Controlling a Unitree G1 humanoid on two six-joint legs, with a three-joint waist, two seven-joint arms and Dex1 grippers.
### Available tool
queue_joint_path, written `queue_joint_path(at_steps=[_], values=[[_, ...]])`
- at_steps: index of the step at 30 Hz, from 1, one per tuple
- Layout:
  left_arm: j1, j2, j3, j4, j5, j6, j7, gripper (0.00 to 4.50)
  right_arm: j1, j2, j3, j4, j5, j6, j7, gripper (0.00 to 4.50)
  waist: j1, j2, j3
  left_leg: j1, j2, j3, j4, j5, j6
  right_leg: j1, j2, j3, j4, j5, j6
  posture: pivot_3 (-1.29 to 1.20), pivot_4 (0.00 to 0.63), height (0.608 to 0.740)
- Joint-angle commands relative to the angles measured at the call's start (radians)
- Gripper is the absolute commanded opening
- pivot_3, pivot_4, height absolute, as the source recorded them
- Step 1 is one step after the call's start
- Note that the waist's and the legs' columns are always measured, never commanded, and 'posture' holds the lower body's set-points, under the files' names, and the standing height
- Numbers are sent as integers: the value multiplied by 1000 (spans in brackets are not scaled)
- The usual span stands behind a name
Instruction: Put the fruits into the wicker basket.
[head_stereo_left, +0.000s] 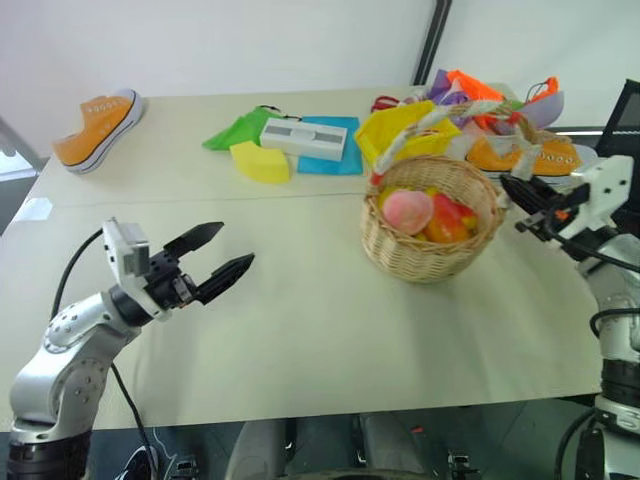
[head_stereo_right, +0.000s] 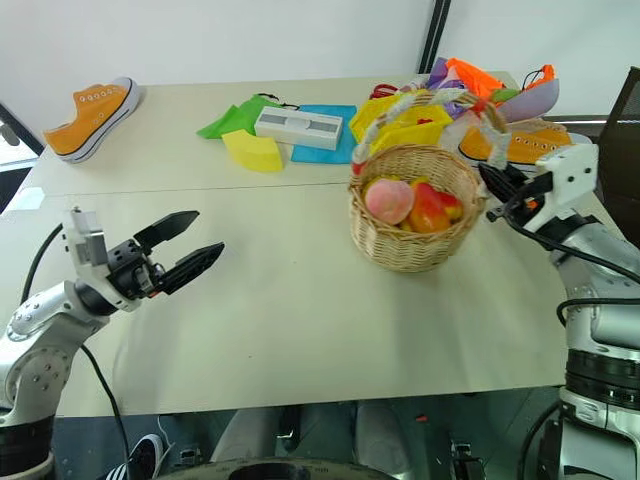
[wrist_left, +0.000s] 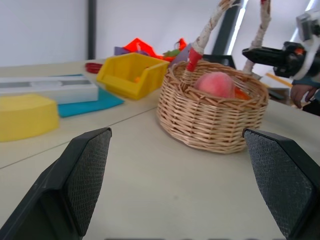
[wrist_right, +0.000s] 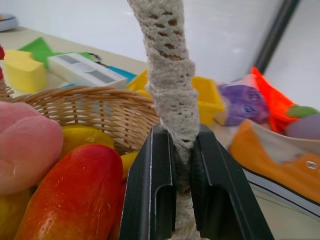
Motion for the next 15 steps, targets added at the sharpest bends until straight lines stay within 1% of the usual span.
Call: queue_joint_path(at_steps=[1,5,7,11,13,14,15], values=[[-31,-1,-51,26,37,-21,-41,4500,9,1,-41,-26,-12,-39,-49,30,1,0,0,0,0,0,1,0,0,1,0,0,0,0,0,0,150,740],[-71,-7,-71,65,63,-39,-59,4500,24,13,-29,-54,-22,-48,-87,30,1,0,0,0,0,0,2,0,0,1,0,0,1,0,0,0,150,740],[-75,-10,-73,72,67,-42,-66,4500,26,17,-21,-44,-42,-80,-100,30,1,0,0,0,0,0,1,0,0,1,0,0,1,0,0,0,150,740],[-72,-22,-79,82,76,-52,-73,4500,34,55,-19,-47,-21,-74,-124,1794,1,0,0,0,0,0,1,0,0,0,0,0,1,0,0,0,150,740],[-71,-25,-78,85,82,-57,-76,4500,41,67,-13,-55,-28,-73,-140,2888,1,0,0,0,0,0,1,0,0,0,0,0,1,0,0,0,150,740],[-71,-26,-77,85,82,-56,-76,4500,48,67,-8,-42,-35,-85,-131,3287,1,0,0,0,0,0,1,0,0,0,0,0,1,0,0,0,150,740],[-70,-28,-76,85,84,-58,-75,4500,44,70,-12,-22,-37,-94,-133,3855,1,0,0,0,0,0,1,0,0,0,0,0,1,0,0,0,150,740]])
